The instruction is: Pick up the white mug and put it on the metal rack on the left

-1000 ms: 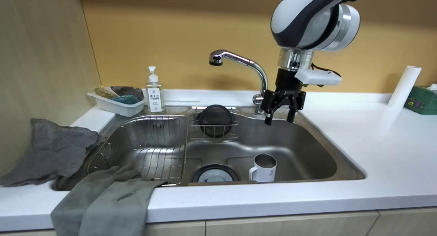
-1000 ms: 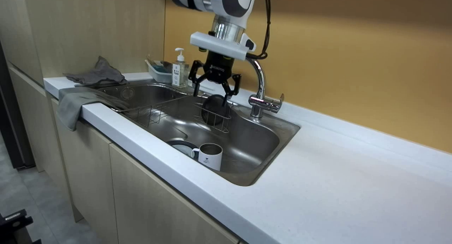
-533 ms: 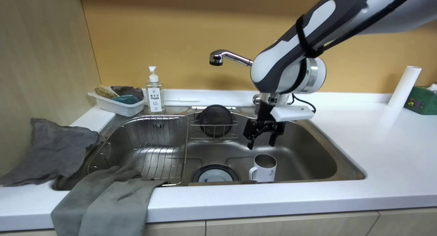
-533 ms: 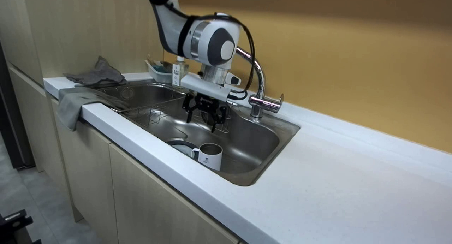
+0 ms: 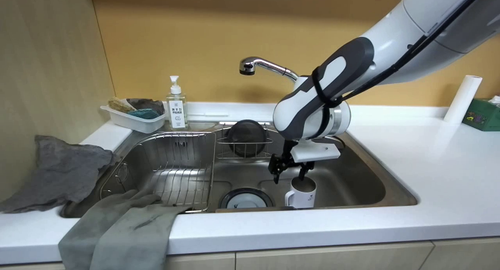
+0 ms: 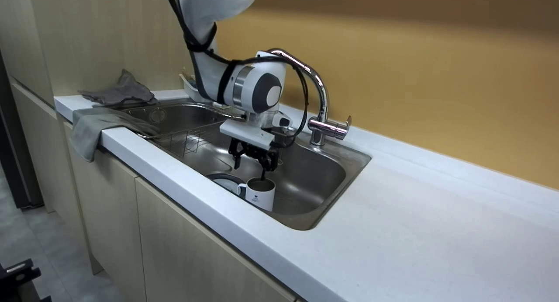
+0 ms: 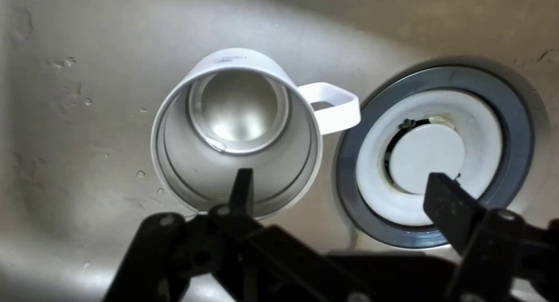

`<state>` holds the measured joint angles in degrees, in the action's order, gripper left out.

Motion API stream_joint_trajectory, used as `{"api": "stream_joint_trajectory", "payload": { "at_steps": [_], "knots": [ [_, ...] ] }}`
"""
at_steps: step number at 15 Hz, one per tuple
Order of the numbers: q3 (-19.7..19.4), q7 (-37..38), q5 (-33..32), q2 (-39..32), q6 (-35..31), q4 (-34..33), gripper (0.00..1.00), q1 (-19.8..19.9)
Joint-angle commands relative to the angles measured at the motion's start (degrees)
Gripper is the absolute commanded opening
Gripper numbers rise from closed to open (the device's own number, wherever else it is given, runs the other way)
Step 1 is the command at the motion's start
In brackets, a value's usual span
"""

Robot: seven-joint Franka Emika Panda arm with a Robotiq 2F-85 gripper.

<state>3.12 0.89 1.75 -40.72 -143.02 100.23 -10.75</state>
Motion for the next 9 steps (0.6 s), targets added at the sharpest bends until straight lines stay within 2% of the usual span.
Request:
{"api": "stream_joint_trajectory", "payload": {
  "at_steps": [1,4,5,6,9],
  "knots": [
    [-1.69,4.65,-1.7,-1.34,0.7,-2.57,1.0,-0.69],
    [-1.63,5.31,-1.1,-2.16,1.69,-2.96,1.0,-0.16],
    [-1.41,5.61,-0.65,-2.41,1.46,-2.96,0.75,0.05],
    [-1.36,5.88,-0.48,-2.54,1.06,-2.85,0.73,0.11],
    [-0.91,6.74,0.41,-2.59,0.28,-2.6,0.51,0.4]
  ]
}}
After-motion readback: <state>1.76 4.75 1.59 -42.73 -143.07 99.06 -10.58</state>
